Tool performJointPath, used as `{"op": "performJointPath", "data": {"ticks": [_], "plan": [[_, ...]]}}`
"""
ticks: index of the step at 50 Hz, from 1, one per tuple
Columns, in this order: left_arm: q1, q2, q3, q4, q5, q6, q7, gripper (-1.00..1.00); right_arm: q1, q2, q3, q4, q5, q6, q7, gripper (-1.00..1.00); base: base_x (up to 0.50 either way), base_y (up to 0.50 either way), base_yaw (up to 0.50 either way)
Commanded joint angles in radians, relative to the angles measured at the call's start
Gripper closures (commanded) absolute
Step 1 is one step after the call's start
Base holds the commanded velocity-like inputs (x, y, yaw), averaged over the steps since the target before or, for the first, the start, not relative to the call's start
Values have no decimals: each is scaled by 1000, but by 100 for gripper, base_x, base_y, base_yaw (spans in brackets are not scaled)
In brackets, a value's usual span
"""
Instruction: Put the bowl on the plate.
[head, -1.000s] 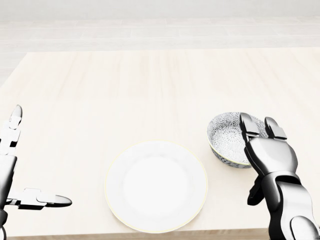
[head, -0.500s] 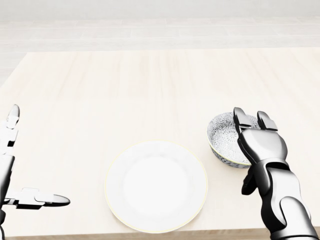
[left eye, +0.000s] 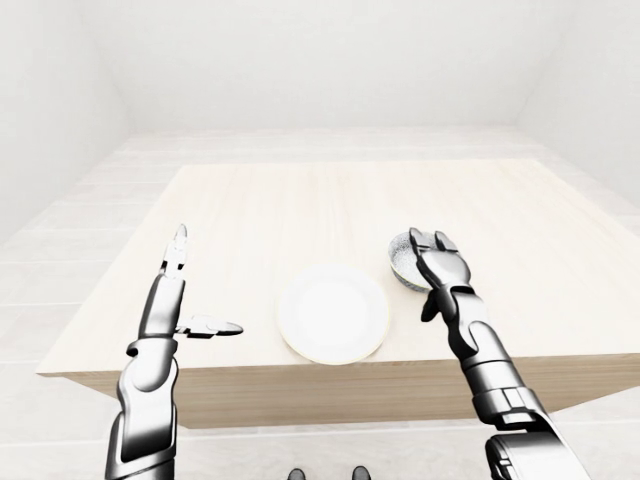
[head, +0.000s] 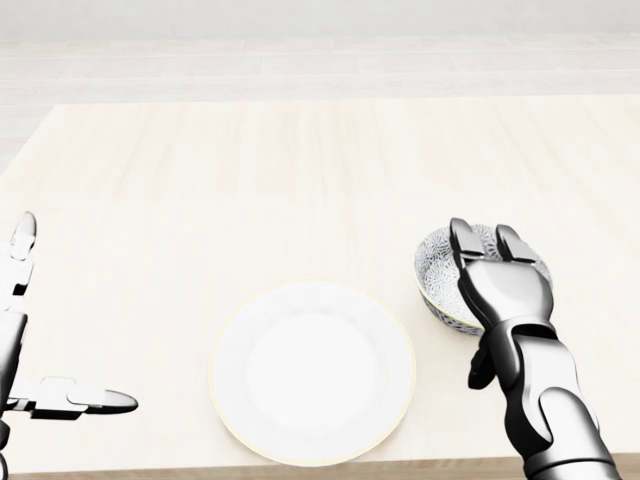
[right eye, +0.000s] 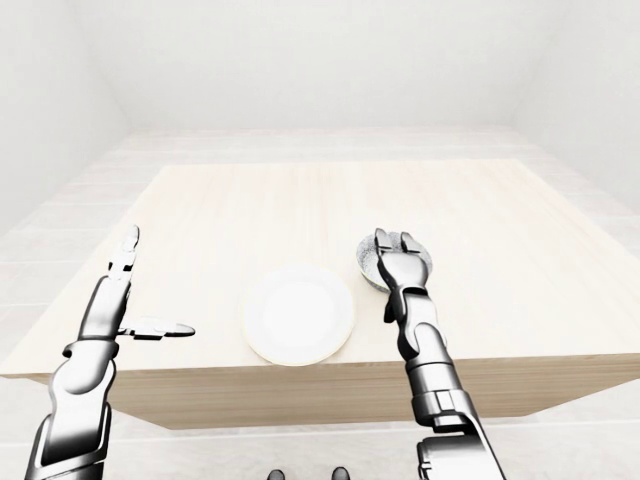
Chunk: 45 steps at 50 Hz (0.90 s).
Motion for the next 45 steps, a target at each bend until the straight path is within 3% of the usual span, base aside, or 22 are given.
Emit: {"op": "performJointPath", "data": {"ticks": [1,45], "plan": [[-3,2,-1,12,1,-4,5,-100,-10,6,12,40,-1,0,-22,-100,0,0,0],[0,2,-4,25,1,-19,11,-100,-61,16,47,259,47,0,-146,-100,0,0,0]]}}
